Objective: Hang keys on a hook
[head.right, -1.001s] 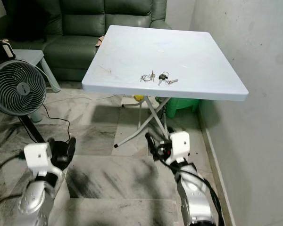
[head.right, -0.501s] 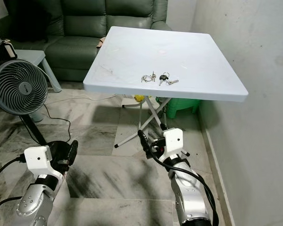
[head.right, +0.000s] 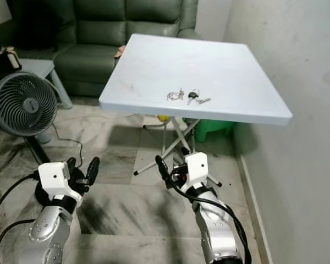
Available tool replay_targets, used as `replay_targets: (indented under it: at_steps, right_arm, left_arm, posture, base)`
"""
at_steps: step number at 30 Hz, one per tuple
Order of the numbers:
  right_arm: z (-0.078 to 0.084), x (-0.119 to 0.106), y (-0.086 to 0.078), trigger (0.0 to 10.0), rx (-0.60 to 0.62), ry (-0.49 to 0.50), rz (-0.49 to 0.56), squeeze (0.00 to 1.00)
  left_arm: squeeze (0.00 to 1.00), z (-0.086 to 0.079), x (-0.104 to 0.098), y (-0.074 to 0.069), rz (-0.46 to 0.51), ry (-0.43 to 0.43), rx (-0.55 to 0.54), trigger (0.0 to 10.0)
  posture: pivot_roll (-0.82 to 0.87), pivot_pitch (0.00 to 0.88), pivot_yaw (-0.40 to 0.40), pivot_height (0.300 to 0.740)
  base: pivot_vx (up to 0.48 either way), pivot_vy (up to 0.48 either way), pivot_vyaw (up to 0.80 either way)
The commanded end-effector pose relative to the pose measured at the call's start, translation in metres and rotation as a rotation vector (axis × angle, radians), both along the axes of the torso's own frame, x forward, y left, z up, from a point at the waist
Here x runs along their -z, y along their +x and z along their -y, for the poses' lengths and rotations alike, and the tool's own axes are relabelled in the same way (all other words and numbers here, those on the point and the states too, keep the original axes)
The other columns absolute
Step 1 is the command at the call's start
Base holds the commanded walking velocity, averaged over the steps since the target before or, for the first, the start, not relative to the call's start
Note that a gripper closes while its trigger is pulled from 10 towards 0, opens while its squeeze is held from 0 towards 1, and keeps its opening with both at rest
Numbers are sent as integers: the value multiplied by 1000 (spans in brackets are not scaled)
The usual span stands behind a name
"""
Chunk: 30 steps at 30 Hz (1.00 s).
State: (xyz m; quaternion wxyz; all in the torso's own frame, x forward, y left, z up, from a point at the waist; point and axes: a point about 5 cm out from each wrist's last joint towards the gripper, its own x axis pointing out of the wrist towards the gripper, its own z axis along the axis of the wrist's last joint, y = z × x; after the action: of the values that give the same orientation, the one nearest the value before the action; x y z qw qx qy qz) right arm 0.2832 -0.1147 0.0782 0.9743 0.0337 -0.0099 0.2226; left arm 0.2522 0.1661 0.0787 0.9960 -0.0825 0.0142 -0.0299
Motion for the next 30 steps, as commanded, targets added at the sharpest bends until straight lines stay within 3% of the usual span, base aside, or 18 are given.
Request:
replay_targets:
  at_steps: [1, 30]
  right_arm:
    - [1, -5, 1, 10000, 7, -1, 12, 0]
    - [3, -11, 6, 10000, -10, -11, 22, 0]
  left_arm:
    - [0, -1, -3, 0, 4, 12, 10, 10000]
    - [0, 0, -5, 5, 5, 36, 47, 10000]
  posture:
    - [-74, 0, -34, 728]
    - [-77, 0, -39, 728]
  base:
    - [398, 0, 0]
    - [428, 0, 0]
